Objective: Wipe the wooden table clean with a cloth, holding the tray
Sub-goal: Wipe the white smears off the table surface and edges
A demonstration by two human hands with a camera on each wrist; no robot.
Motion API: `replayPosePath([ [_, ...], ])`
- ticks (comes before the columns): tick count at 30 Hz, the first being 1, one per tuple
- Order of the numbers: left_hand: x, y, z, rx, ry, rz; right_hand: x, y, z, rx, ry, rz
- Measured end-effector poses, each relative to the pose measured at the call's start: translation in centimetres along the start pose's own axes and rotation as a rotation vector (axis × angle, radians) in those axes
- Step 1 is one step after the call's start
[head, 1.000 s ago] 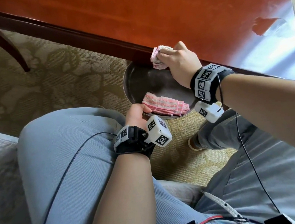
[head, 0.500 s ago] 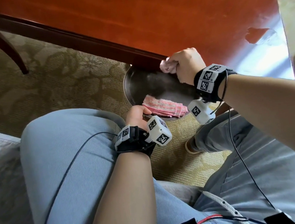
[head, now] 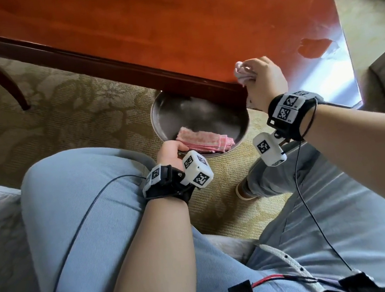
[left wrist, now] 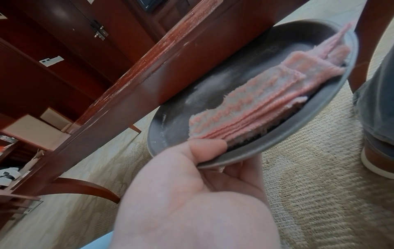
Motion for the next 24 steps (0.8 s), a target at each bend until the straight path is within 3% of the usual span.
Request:
replayPosePath([
  [6,0.7,0.4,0.2,-0.048,-0.019,-0.038,1.6,-1.7,0.9,0.049,0.149,0.072],
  [13,1.0,0.1,-0.8,-0.037,-0.054,-0.015,2.5,-1.9,2.7,0.151,0.286,0.015],
  [17,0.9,0.4,-0.4,-0.046,-0.033,-0.035,2.2,-4.1,3.4,0.193,0.331,0.093],
  [24,0.5,0.6,-0.4,0.036,0.028,-0.028,0.9,-4.7,8.1,0.042,0.449,0.121],
])
Point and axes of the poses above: each hand's wrist, its own x-axis away from the middle knuckle, its own y-axis out of the back of the hand, z = x × y, the point moved 8 cm from there along -x, towards the middle knuckle, and after that the axes turned 3 degrees about z, right-handed, at the moved point
